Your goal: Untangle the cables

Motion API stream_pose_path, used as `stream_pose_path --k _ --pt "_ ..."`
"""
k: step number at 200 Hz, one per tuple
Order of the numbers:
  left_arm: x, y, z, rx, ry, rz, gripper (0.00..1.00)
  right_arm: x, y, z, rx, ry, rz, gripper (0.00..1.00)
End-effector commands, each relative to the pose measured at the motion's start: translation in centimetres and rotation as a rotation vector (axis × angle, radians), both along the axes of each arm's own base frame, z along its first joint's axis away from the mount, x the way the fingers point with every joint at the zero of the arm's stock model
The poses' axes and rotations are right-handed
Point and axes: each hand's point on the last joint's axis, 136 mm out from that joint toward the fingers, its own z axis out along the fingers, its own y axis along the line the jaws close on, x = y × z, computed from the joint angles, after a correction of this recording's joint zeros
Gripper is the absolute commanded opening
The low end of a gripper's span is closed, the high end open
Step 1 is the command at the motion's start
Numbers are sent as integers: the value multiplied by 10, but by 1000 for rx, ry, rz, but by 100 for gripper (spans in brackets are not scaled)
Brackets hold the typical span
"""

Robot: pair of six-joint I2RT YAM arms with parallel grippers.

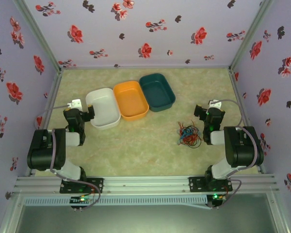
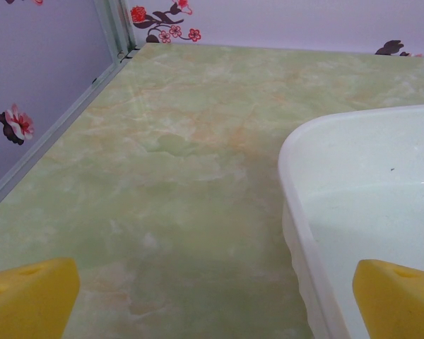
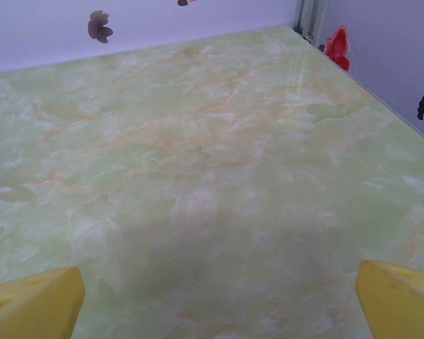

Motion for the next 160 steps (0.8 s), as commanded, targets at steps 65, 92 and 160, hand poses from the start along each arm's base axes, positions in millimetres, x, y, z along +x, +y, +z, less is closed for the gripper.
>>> stream_pose_path --k 65,92,160 --pt "-1 2 2 -4 -20 25 100 3 -4 4 0 -16 -19 99" --pt "0 2 2 -4 -19 25 100 3 -4 4 1 -16 -19 99" --pt "-7 9 8 -15 -53 61 100 4 -1 5 1 -9 1 99"
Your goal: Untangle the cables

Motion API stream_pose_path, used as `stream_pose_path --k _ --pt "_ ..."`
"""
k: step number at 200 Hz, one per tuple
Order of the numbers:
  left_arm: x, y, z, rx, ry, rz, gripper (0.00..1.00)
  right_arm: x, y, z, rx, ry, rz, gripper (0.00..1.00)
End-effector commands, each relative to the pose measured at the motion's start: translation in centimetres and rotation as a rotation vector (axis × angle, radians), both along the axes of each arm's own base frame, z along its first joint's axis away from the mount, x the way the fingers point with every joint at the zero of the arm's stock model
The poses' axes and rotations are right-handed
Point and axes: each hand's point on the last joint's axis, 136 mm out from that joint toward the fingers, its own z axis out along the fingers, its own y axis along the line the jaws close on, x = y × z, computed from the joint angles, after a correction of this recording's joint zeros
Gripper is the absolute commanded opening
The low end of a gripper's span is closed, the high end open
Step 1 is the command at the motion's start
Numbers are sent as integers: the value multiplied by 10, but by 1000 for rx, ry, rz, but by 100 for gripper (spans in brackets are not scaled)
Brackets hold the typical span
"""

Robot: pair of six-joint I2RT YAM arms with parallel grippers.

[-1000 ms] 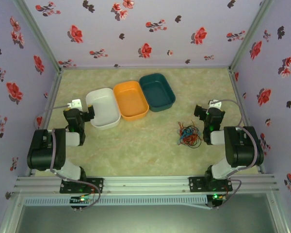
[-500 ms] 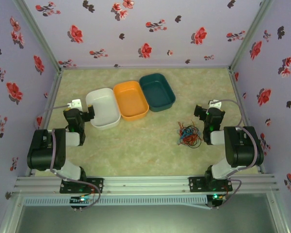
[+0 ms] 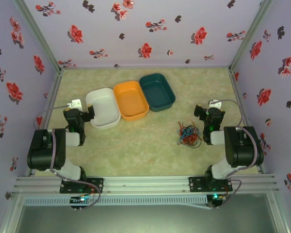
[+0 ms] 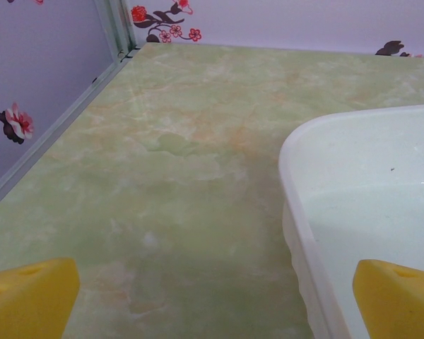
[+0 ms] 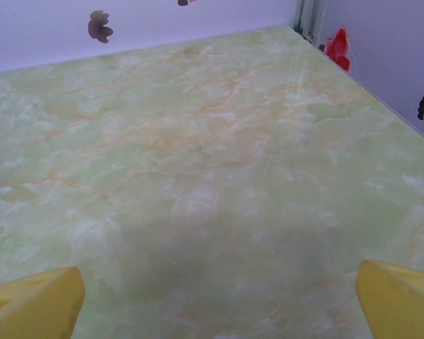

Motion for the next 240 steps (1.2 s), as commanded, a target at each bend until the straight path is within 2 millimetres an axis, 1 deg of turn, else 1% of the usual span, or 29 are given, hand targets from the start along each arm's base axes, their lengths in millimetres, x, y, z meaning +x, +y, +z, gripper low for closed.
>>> stream_pose_path --k 1,32,61,89,111,116,123,131,151,183,202,215,222,240 --pt "-6 9 9 -9 -53 55 100 5 -1 5 0 -11 0 99" --pt "-14 12 17 -12 -87 79 100 4 -4 11 -1 -8 -21 99" --pt "-14 13 19 -12 -97 81 100 1 -12 27 -5 -1 -68 99" --pt "-14 13 18 -13 -96 81 100 -9 -21 47 -6 -6 -124 99" --pt "-14 13 21 -10 -102 78 100 -14 -21 61 3 2 -132 99" --pt "-15 13 23 -7 -103 83 100 -17 -26 64 0 4 -167 99" --pt "-19 17 25 -12 -93 107 100 -19 -28 69 11 9 -187 99" --pt "-22 20 34 -16 -91 122 100 -22 -29 72 26 20 -206 99" --pt "-26 17 59 -10 -103 99 100 -33 -31 80 69 54 -251 99" --pt "-33 17 90 -67 -146 112 100 -59 -39 84 116 118 -353 99" --pt "-36 13 108 -128 -169 108 100 -74 -37 88 141 151 -362 99" --pt "-36 7 119 -194 -173 100 100 -84 -36 92 153 184 -371 99" --pt "-36 3 123 -232 -164 92 100 -91 -35 92 159 211 -378 99" --pt "-30 -25 133 -325 -146 -12 100 -107 -33 93 186 282 -410 99"
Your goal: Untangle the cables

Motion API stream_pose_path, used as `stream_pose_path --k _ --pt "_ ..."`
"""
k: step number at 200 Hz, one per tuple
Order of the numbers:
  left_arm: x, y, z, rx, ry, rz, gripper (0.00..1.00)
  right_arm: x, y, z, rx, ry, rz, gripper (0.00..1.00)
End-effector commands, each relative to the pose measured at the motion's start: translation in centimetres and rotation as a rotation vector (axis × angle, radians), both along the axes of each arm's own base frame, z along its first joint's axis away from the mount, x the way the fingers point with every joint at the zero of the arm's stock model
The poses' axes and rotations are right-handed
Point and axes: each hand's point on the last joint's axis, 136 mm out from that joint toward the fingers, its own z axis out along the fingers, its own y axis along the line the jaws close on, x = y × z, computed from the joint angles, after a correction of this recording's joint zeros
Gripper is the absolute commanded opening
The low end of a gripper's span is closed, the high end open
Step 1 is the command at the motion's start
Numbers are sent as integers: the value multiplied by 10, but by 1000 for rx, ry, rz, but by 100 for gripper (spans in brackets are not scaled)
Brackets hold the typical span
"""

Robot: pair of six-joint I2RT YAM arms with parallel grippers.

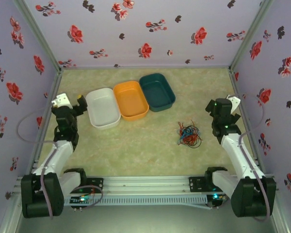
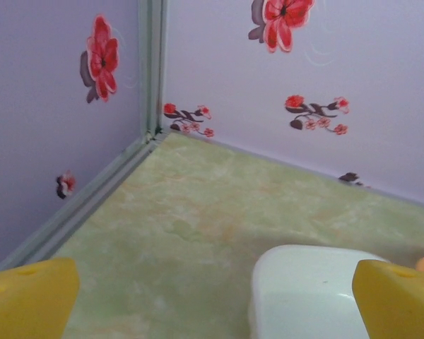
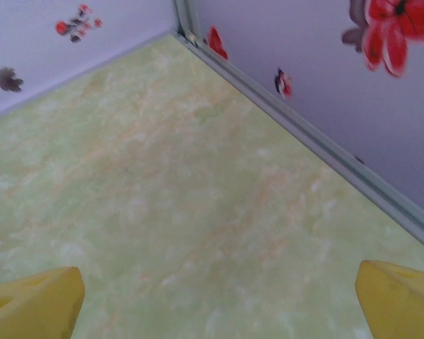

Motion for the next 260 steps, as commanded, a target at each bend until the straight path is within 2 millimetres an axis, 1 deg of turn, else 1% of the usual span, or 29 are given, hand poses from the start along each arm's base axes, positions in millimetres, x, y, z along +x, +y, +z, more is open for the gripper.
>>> stream_pose_path --k 1,12,18,26,38,49,67,84,101,130,164,184,200,212,232,260 --pt "2 -31 7 -150 42 -112 100 -35 -1 -6 56 145 -75 99" --pt "5 -52 13 -177 41 -178 100 -42 7 -9 93 191 -60 99" --pt "6 -68 16 -180 42 -224 100 -45 13 -9 114 210 -47 99" --pt "7 -86 21 -173 41 -274 100 -49 23 -12 145 236 -19 99" --pt "8 -118 28 -155 40 -362 100 -54 38 -18 189 273 20 99" --pt "8 -141 32 -150 43 -419 100 -59 54 -26 243 316 58 98" --pt "11 -170 37 -156 46 -481 100 -66 76 -42 329 373 104 91" --pt "13 -189 42 -154 44 -524 100 -70 91 -53 392 394 125 90" --pt "15 -201 46 -149 38 -548 100 -76 100 -63 427 418 138 89" --pt "18 -219 51 -116 22 -592 100 -83 109 -81 457 475 150 88" --pt "21 -236 46 -63 62 -629 100 -79 128 -95 480 519 197 87" --pt "20 -240 46 -65 67 -638 100 -77 138 -104 490 550 221 83" --pt "18 -242 44 -67 69 -642 100 -74 148 -110 503 564 244 77" --pt "17 -243 43 -68 74 -645 100 -69 158 -110 514 559 271 71" --pt "17 -244 41 -68 85 -644 100 -63 175 -107 523 550 325 56" --pt "17 -245 40 -71 101 -645 100 -59 195 -99 525 551 383 35"
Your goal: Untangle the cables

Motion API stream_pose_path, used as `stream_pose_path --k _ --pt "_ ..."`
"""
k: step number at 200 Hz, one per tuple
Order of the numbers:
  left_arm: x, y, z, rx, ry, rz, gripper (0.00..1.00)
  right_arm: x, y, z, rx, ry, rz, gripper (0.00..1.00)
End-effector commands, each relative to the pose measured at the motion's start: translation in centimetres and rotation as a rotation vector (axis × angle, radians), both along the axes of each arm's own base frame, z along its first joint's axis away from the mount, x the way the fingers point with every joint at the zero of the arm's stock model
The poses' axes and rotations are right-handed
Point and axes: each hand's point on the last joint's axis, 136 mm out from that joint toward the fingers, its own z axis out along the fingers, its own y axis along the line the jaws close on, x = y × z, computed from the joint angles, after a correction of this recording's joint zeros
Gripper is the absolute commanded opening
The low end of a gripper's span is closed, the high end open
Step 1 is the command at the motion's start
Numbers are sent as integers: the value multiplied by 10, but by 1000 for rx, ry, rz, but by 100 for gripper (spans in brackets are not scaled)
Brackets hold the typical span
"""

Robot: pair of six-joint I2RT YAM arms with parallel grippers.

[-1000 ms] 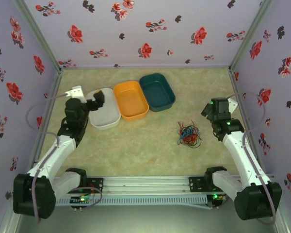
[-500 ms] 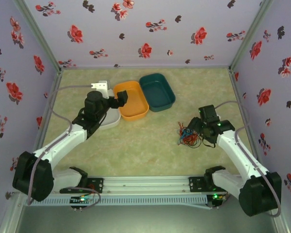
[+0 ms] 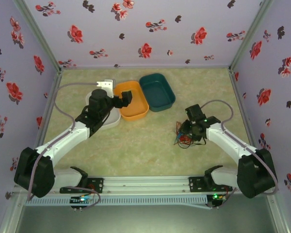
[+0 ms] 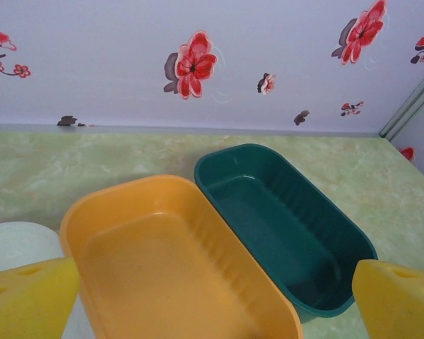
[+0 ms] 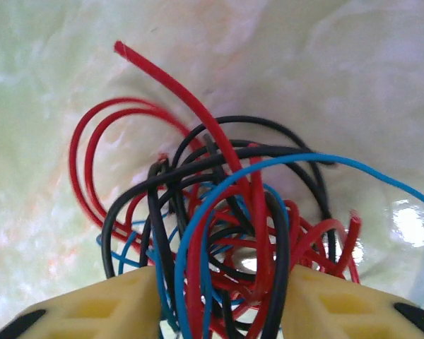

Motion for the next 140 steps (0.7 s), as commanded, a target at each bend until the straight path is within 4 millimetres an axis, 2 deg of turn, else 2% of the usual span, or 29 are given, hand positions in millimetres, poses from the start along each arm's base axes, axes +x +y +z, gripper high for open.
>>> stream_pose_path --k 1,39,80,114,140 --pt "2 -5 9 10 -6 -6 100 11 23 15 55 -39 42 34" --pt "0 -10 6 11 8 -17 100 15 49 30 105 -59 110 16" --pt "0 -16 1 21 34 -27 100 16 77 38 123 -52 206 3" --pt "-3 -21 2 41 24 -47 100 14 94 41 128 -34 265 1" --pt "-4 -25 2 65 19 -62 100 11 96 40 128 -19 278 3"
